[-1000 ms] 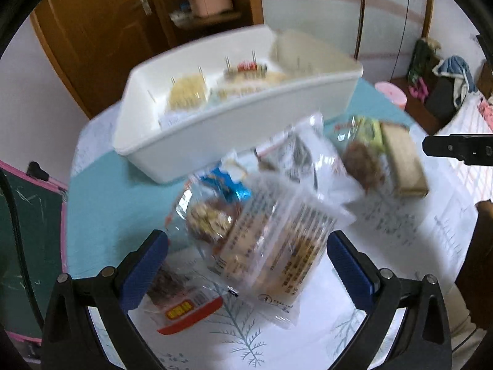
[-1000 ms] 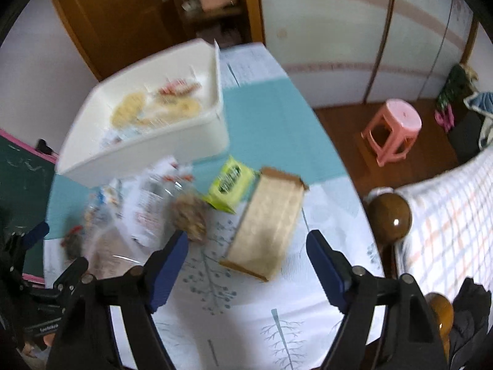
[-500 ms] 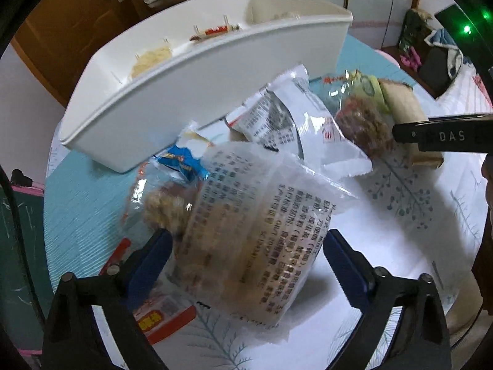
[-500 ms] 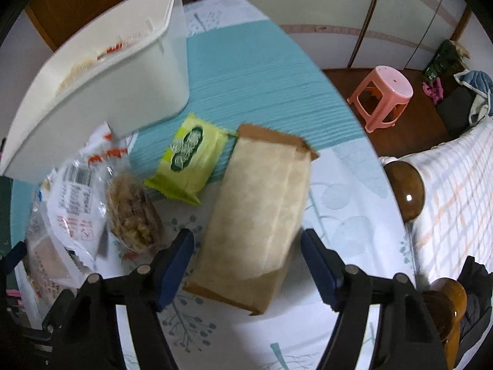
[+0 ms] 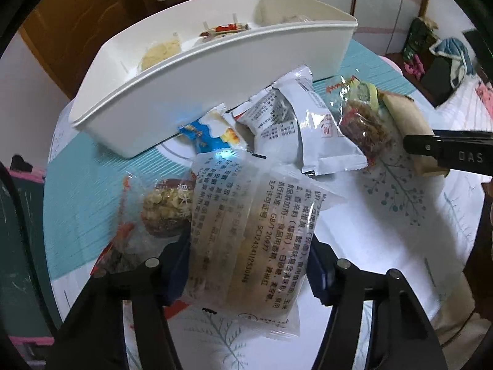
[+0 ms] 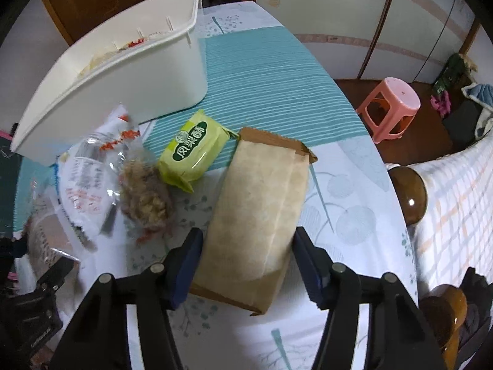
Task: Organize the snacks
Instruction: 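Lift both held packs up and carry them over the white tray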
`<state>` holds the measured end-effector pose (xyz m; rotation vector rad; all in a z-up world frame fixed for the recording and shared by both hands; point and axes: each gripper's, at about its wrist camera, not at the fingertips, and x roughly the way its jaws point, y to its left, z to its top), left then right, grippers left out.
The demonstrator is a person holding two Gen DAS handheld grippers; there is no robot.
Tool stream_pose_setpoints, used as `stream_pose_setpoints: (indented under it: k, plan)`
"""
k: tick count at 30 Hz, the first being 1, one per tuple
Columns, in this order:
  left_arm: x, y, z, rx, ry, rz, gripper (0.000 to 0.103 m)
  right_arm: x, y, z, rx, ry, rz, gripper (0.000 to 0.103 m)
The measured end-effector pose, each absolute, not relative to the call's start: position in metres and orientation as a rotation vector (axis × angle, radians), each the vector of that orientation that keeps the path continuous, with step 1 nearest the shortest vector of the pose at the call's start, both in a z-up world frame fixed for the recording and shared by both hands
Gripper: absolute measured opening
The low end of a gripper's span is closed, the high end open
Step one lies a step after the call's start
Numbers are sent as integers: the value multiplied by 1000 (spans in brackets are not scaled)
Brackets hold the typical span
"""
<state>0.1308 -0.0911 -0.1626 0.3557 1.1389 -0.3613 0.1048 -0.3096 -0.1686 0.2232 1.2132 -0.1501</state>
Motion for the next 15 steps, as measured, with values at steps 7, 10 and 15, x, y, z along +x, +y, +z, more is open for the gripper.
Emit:
stream_pose_setpoints:
  k: [7,10,15]
  plan:
    - [116,-67,-130,246,1132,-363,62,93,-309,-130,276,1115,-93,56]
    - [115,-56,-109,201,1104,-357,62,94,-296,-111,265,1067,-43,55]
    - [126,-34,-61,107,1024,-355,62,100,-271,-73,219,971,56,54]
